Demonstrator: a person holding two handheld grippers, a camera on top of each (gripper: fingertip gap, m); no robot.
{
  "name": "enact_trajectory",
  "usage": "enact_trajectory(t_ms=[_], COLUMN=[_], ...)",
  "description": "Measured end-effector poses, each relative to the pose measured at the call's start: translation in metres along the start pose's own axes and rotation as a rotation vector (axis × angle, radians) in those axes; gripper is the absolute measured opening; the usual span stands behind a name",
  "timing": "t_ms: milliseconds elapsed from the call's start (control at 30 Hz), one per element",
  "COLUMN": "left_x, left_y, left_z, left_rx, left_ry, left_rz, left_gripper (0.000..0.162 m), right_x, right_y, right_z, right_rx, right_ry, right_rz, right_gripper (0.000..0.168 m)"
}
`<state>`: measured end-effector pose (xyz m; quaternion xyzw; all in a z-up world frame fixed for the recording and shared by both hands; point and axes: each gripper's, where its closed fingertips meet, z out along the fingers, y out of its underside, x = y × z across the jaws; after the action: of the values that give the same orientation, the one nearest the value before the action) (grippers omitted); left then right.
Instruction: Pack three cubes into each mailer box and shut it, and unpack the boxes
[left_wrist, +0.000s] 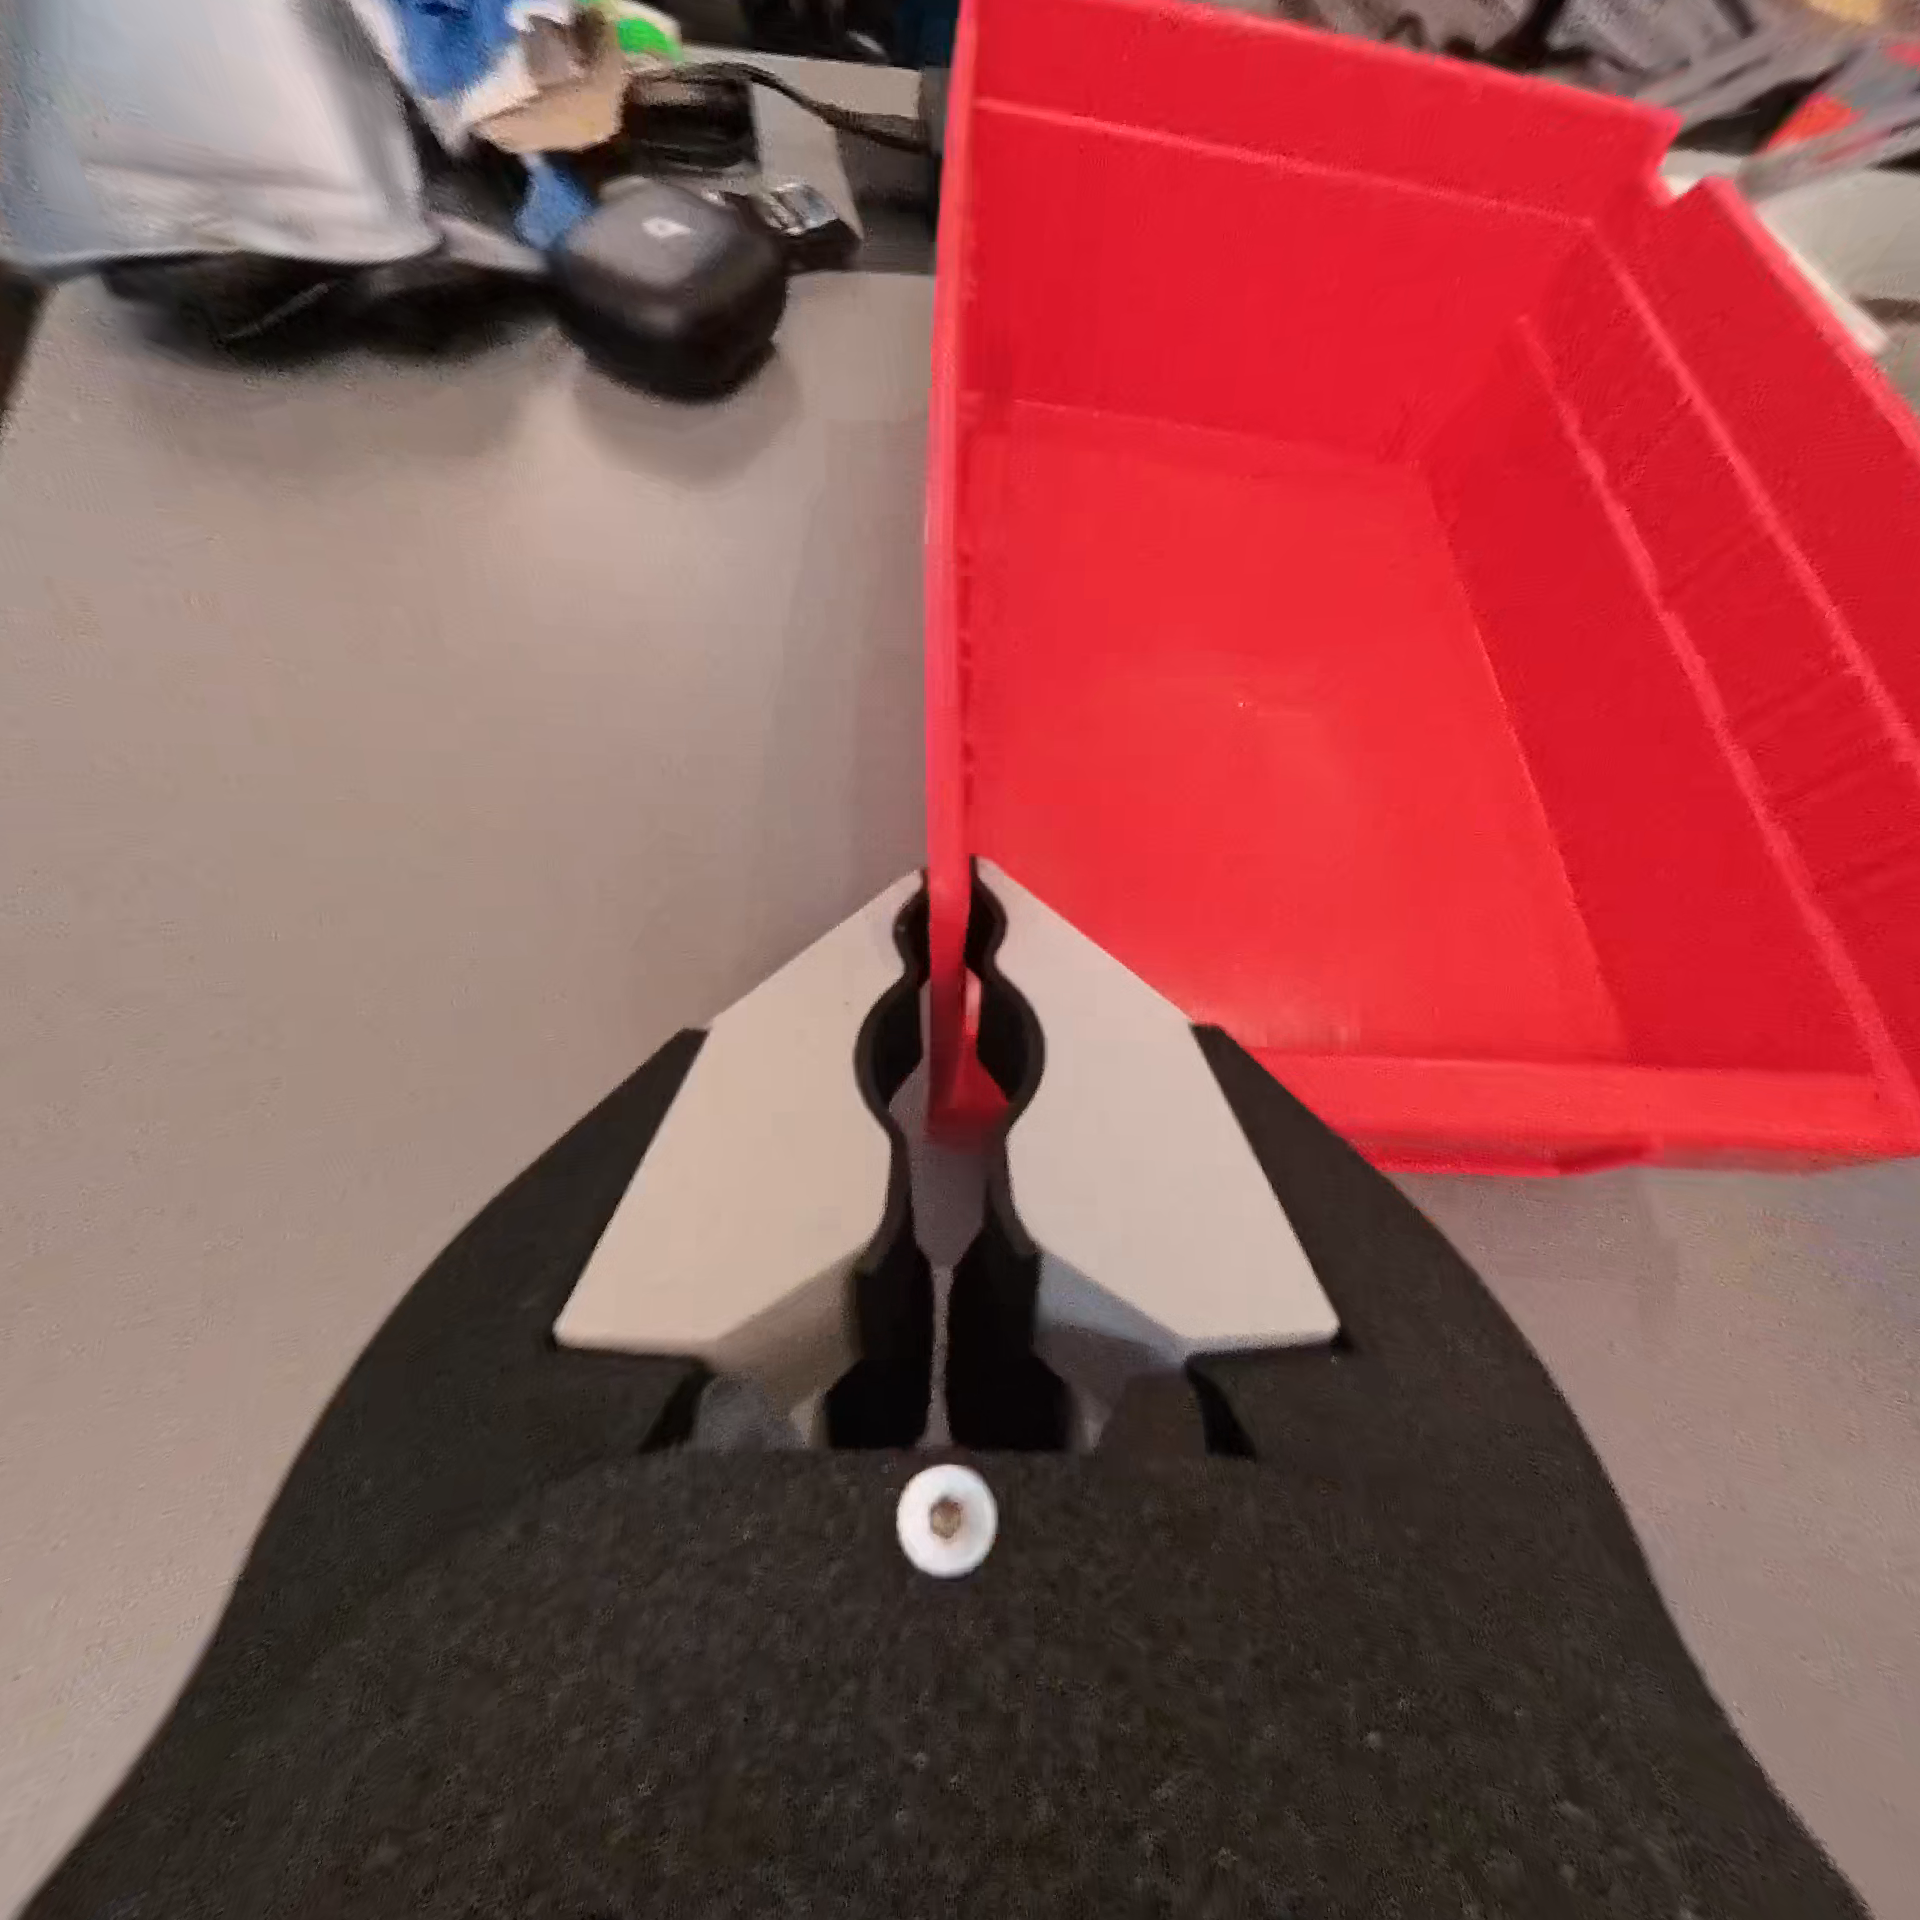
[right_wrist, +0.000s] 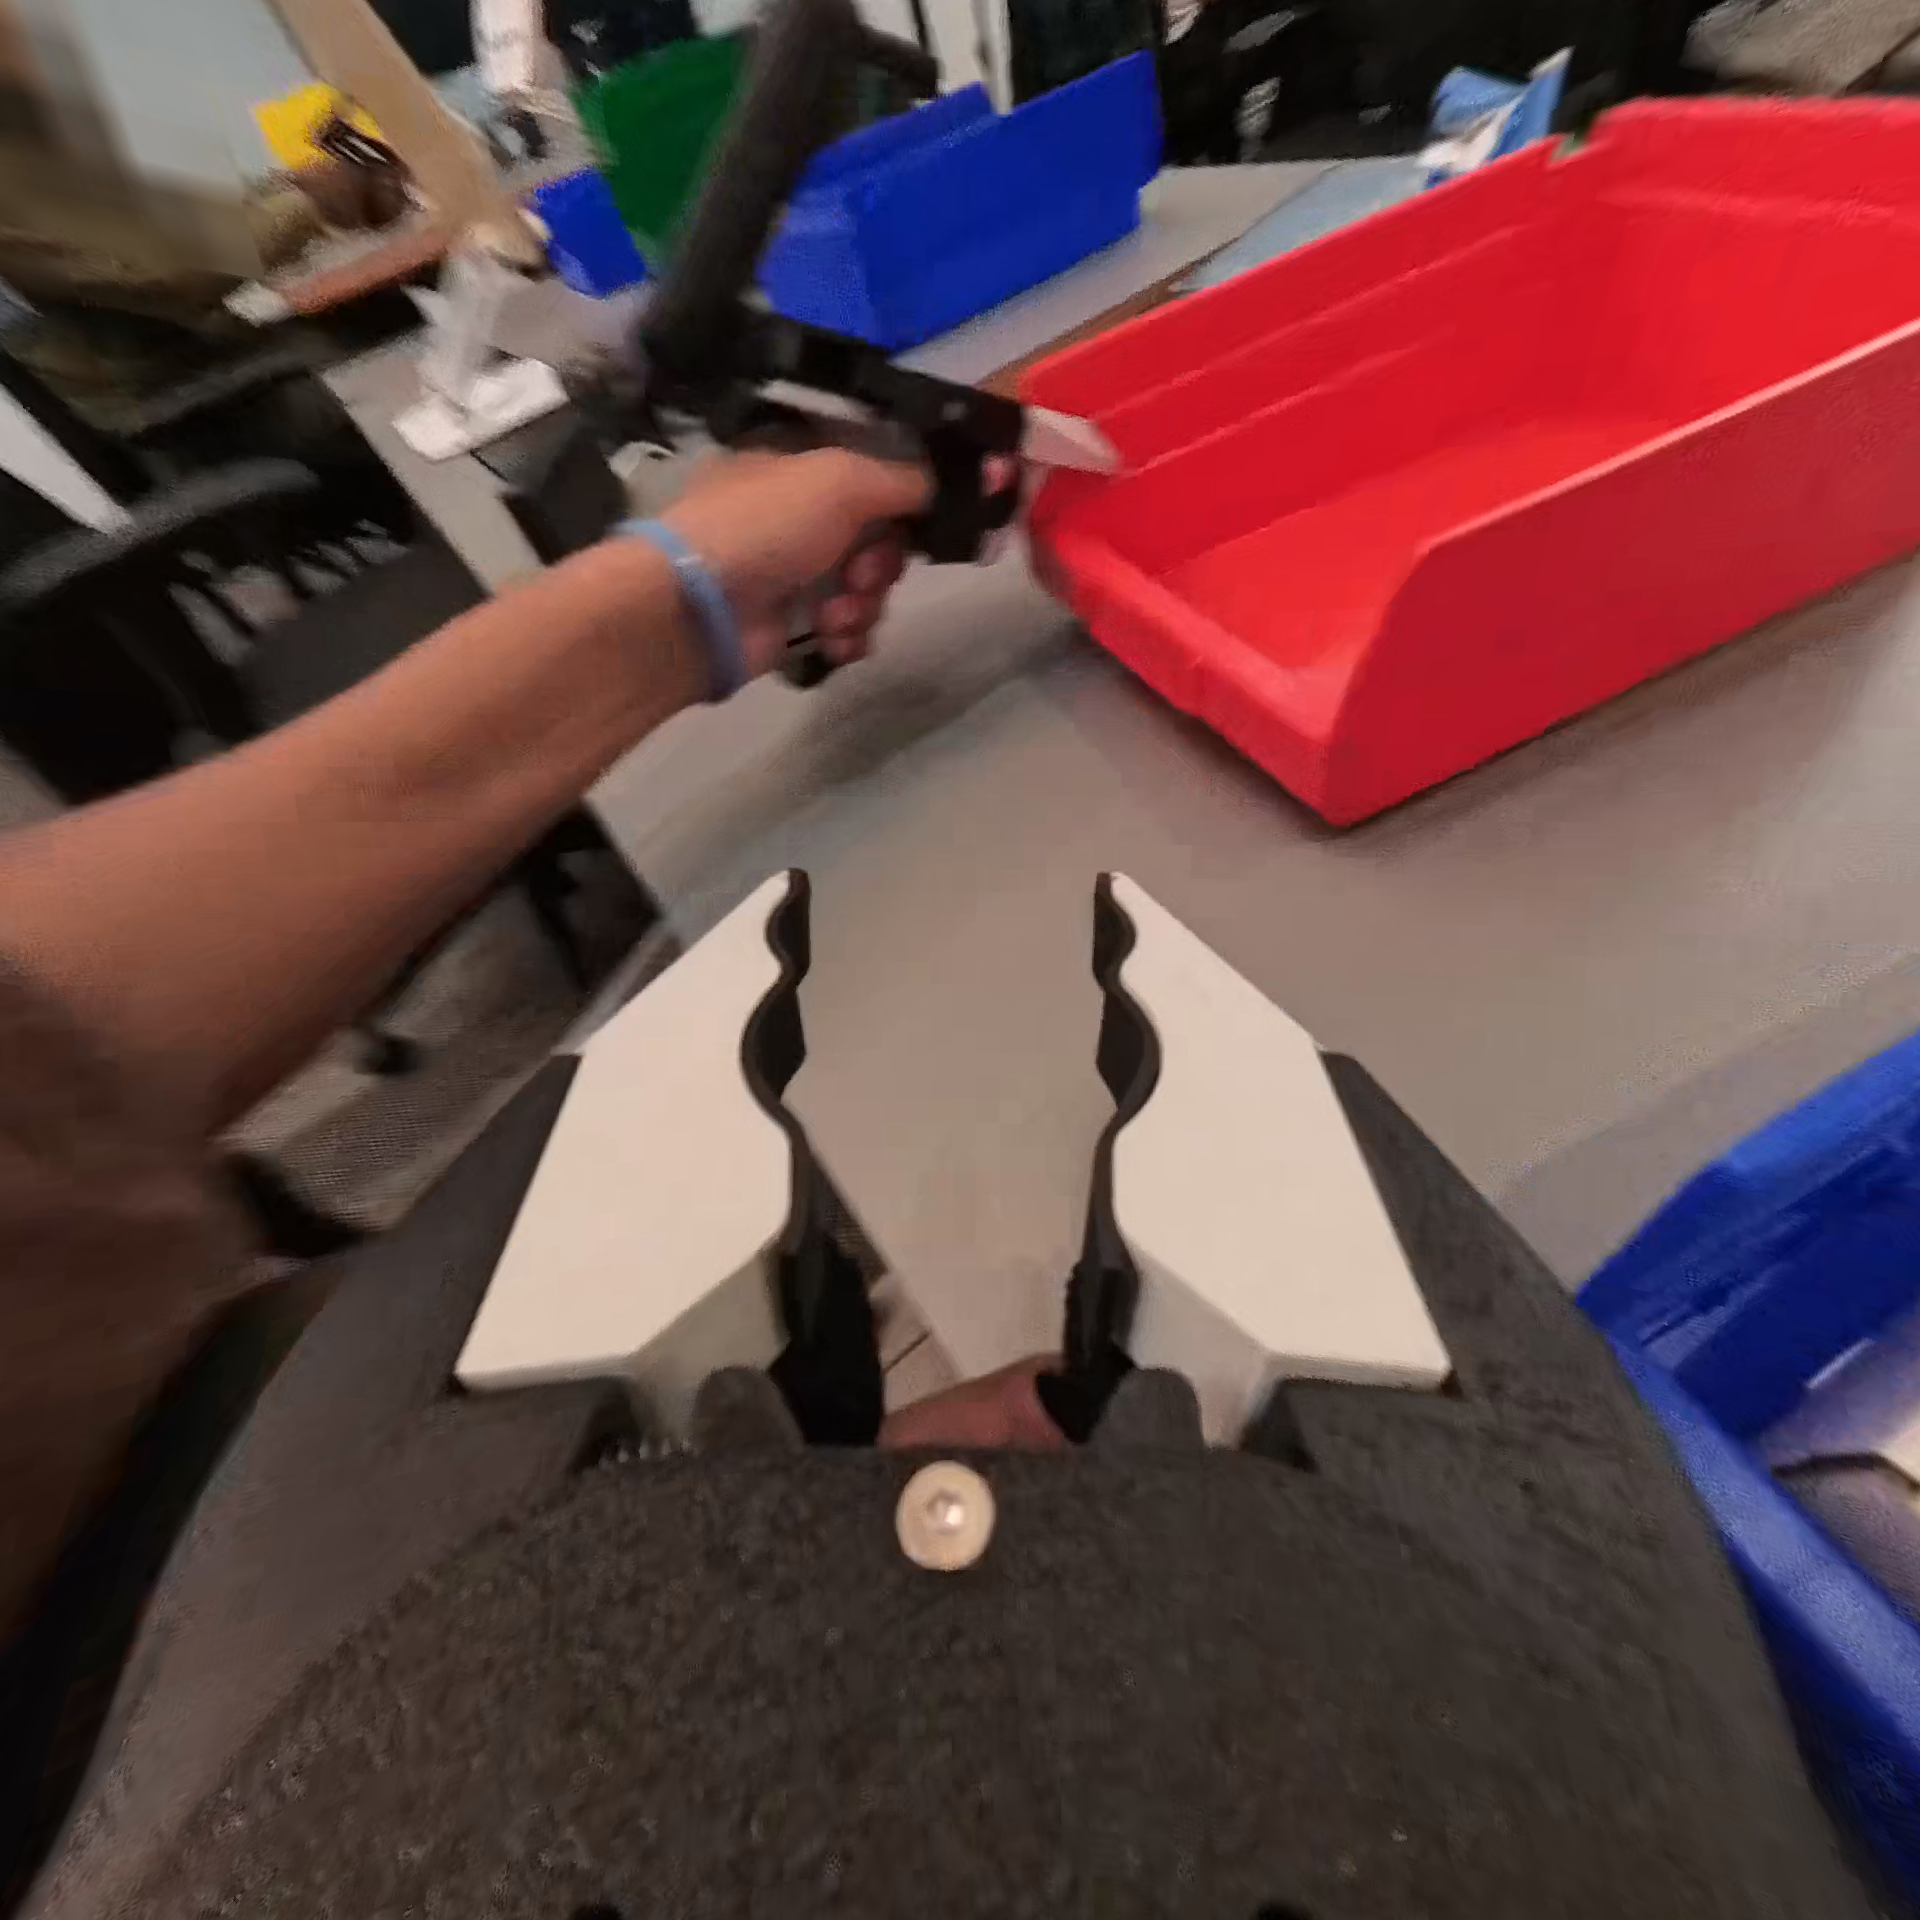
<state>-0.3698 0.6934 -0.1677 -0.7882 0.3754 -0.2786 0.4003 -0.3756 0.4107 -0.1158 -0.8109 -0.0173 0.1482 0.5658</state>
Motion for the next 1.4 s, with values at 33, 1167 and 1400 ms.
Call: enact_trajectory(t_ms=[33, 1167, 1400], left_x=[0.003, 0.444, 0.657], left_y=[0.011, -0.205, -0.135], left_z=[-0.016, -0.108, 0.013], left_rx=[0.022, 0.743, 0.554], left_ry=[-0.072, -0.231, 0.095], left_rz=[-0.016, 0.344, 0.240], left_gripper=[0.001, 0.000, 0.002], right_x=[0.010, 0.305, 0.436], right_y=[0.004, -0.191, -0.078], right_z=[0.010, -0.332, -0.504], right_rx=[0.014, 0.557, 0.357], right_ry=[0.094, 0.908, 1.106], right_rz=[-0.055, 0.126, 0.210], right_gripper=[0.055, 0.003, 0.004])
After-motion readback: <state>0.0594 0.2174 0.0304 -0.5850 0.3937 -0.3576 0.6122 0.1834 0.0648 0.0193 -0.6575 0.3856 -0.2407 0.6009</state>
